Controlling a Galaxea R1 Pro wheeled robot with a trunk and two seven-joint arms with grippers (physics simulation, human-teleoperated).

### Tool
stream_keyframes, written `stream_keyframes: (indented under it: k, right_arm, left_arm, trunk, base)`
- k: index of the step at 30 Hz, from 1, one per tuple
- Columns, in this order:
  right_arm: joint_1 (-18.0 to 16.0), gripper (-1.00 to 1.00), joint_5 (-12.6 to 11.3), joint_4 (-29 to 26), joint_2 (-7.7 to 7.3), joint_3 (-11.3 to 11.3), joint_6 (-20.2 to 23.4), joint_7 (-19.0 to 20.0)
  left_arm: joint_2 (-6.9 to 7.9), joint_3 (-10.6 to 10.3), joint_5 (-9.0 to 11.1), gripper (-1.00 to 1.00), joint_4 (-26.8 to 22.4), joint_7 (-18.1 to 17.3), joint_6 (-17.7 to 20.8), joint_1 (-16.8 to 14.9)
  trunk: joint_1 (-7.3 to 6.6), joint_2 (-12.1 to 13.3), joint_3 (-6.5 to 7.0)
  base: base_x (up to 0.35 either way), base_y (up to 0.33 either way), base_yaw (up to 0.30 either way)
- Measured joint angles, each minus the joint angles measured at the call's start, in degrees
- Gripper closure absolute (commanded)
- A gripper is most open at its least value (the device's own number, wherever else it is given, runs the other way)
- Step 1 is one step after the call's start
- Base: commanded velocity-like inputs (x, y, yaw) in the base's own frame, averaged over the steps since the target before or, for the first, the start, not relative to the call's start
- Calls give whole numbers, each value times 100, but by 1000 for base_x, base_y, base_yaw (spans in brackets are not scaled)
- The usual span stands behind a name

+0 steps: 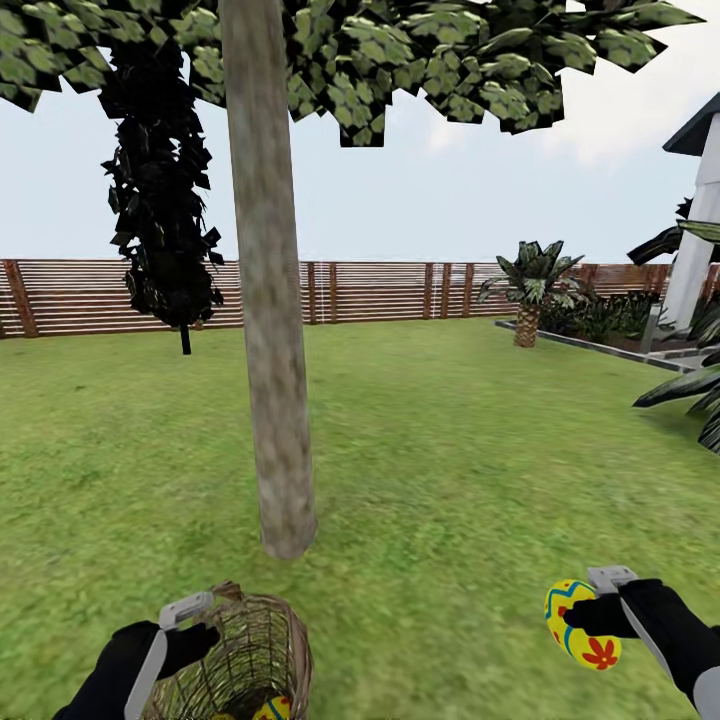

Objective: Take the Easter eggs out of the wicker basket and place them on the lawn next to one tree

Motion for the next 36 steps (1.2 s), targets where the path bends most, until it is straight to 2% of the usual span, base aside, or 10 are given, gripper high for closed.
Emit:
stream_keyframes:
  k: [1,4,5,7,8,10,27,36]
  right_arm:
    - [0,100,-5,-6,-15,-3,-3,7]
    - [-1,100,-56,-138,-211,-61,-61,96]
    - [-1,100,-118,-255,-231,-170,-79,112]
    - [-1,100,-270,-595,-248,-631,-87,139]
    - [-1,100,-296,-695,-253,-760,-85,146]
    - [-1,100,-323,-1100,-251,-869,-35,145]
    - [1,100,-265,-1244,-216,-839,-27,132]
    - [1,100,-253,-1244,-213,-829,-27,132]
  left_arm:
    - [-12,-1,-2,-100,5,0,-2,0]
    - [-131,-8,-10,-100,23,17,-8,0]
    - [-145,-8,-13,-100,26,23,-8,0]
    - [-154,-8,-14,-100,19,24,-8,0]
    - [-156,-8,-10,-100,15,24,-8,0]
    - [-160,-8,-10,-100,18,24,-9,0]
    - [-169,-9,-7,-100,10,0,-8,0]
    - [-238,-12,-9,-100,11,0,-15,0]
  trunk:
    - [22,-40,-18]
    - [88,-161,-72]
    - [110,-201,-90]
    - [154,-281,-125]
    - [176,-321,-143]
    - [220,-401,-179]
    - [593,-1083,-485]
    - [791,-1444,-646]
  base:
    - [0,0,0]
    - [0,0,0]
    - [0,0,0]
    - [0,0,0]
    - [0,0,0]
    - [0,0,0]
    - [0,0,0]
    - [0,0,0]
